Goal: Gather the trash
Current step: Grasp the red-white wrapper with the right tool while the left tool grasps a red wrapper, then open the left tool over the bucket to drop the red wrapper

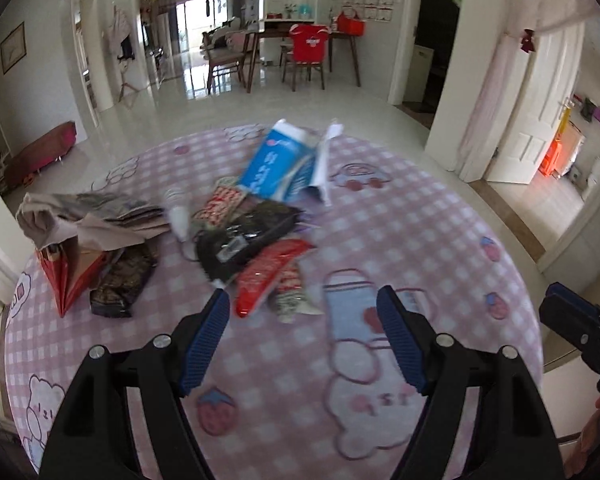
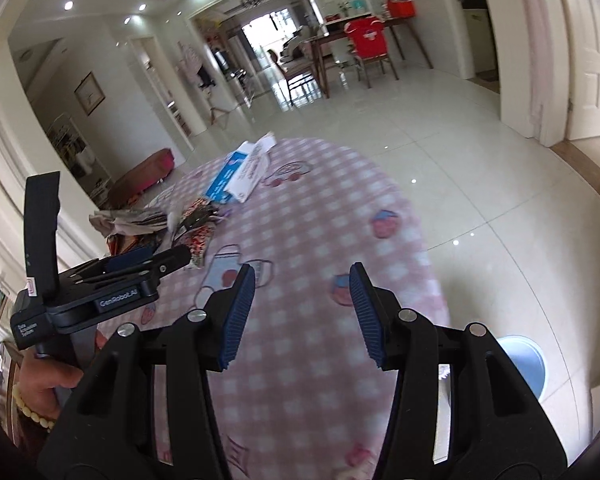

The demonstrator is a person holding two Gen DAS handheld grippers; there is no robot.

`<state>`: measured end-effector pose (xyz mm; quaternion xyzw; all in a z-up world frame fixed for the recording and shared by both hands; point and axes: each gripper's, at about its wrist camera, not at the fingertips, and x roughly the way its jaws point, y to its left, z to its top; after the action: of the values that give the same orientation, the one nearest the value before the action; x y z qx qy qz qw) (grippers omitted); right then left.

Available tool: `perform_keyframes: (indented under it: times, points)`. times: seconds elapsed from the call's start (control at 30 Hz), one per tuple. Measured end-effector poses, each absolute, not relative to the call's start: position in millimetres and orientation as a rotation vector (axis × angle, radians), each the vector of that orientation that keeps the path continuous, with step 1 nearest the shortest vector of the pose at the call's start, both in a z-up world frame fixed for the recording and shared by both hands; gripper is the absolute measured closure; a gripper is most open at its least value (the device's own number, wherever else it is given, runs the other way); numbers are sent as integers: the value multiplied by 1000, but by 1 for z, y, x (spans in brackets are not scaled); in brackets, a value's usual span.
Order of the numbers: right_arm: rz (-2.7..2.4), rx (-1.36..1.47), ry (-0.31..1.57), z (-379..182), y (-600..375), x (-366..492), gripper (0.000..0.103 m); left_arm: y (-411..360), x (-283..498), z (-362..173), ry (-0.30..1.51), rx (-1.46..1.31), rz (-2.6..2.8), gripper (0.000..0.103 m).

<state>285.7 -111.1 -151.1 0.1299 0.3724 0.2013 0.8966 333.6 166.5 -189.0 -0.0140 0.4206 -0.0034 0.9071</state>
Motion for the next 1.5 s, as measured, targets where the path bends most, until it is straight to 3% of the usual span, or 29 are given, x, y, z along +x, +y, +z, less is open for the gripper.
perform_keyframes:
  times: [0.1,0.23,0.33,0.43,0.93,1.03,1.13,1.5]
  points:
    - [437,253,794,-157,-93,297,54,176,341,-196,876,-31,-13,31]
    - [440,239,814,-163,-80,306,54,182,352,-205,889,-29,-31,46]
    - [444,229,829,-166,-67,315,54,186,359,-209,897,-33,-37,71]
    - [458,211,844,-166,-52,318,54,193,353,-206,881,-59,-50,85]
    - [561,20,926,-178,63,349,54,255,311,-185,806,-167,44,85]
    - [534,-84,935,-187,77,352,79,257,311,-185,810,-170,51,85]
    - [537,-127,923,-187,75,347,90,252,310,-185,811,-170,40,85]
    - [541,89,874,-163,-29,302,91,186,300,-165,791,-144,-87,85]
